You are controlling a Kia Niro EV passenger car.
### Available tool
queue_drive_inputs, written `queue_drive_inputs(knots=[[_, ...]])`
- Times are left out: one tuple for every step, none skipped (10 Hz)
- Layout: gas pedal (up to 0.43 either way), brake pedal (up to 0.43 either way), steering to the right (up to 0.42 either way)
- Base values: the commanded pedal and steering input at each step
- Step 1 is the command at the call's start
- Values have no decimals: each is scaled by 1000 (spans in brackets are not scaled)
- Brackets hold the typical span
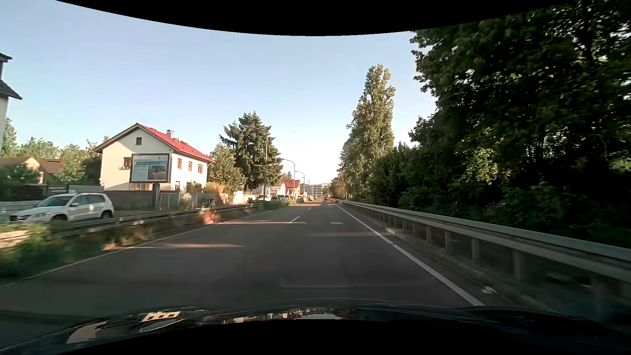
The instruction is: Follow the waypoints while adhering to traffic rules and regulations
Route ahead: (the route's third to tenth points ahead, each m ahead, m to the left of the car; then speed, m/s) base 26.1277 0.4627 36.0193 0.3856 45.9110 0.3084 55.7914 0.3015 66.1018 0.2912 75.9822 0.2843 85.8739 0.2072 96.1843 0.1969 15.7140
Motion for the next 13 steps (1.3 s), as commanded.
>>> queue_drive_inputs(knots=[[0,0,3],[0,0,3],[0,0,3],[0,0,3],[0,0,3],[8,0,3],[28,0,3],[39,0,4],[59,0,4],[59,0,4],[67,0,4],[67,0,3],[67,0,3]])
